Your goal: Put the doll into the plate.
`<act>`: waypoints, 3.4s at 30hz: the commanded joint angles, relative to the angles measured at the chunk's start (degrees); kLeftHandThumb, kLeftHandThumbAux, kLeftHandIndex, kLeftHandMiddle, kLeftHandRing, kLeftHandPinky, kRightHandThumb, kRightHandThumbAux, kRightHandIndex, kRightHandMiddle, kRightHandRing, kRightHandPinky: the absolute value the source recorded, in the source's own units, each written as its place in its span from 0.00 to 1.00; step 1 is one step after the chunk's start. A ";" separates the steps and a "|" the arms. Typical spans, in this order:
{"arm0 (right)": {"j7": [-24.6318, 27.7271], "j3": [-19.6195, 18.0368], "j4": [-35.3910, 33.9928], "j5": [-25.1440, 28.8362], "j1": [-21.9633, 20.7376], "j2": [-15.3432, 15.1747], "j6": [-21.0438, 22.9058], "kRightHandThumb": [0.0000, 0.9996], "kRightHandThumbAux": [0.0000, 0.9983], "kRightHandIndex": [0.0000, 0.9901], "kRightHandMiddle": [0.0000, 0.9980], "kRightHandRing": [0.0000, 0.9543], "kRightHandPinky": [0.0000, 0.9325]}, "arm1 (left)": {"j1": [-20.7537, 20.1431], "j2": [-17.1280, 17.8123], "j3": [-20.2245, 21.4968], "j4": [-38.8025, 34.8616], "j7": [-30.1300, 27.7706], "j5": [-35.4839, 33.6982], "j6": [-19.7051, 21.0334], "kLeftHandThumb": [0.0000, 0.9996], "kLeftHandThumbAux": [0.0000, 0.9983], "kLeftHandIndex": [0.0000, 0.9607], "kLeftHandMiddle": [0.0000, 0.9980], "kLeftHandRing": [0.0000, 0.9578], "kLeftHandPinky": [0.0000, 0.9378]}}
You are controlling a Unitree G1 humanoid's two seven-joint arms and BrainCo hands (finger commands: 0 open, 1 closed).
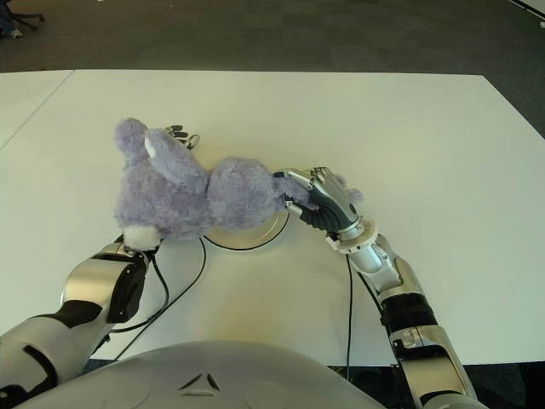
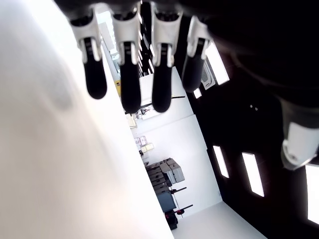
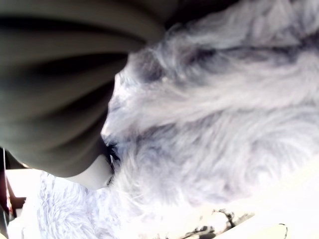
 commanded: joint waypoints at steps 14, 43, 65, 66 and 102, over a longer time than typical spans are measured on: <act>5.73 2.16 7.09 -1.53 2.63 -1.98 9.67 0.69 0.72 0.44 0.89 0.93 0.95 | 11.19 -3.54 -1.54 7.40 0.49 1.35 6.87 0.00 0.50 0.26 0.33 0.34 0.31; 28.95 5.55 1.81 11.07 3.31 -5.57 26.88 0.70 0.72 0.44 0.82 0.87 0.89 | 11.01 -3.29 -0.57 7.42 -0.66 0.57 8.01 0.00 0.58 0.28 0.34 0.36 0.33; 29.84 4.66 5.35 15.10 0.30 -4.64 26.01 0.19 0.64 0.13 0.29 0.35 0.35 | 11.14 -3.48 1.04 7.31 -3.23 -1.59 7.25 0.00 0.62 0.27 0.36 0.37 0.31; 29.88 4.70 5.66 15.17 0.11 -4.64 25.91 0.19 0.64 0.12 0.28 0.35 0.35 | 11.15 -3.47 1.03 7.30 -3.24 -1.57 7.21 0.00 0.62 0.27 0.36 0.37 0.31; 36.65 2.53 6.38 23.59 -3.89 -4.45 22.98 0.07 0.27 0.00 0.00 0.00 0.00 | 11.00 -3.41 0.58 7.34 -2.63 -1.03 7.29 0.00 0.61 0.28 0.36 0.37 0.32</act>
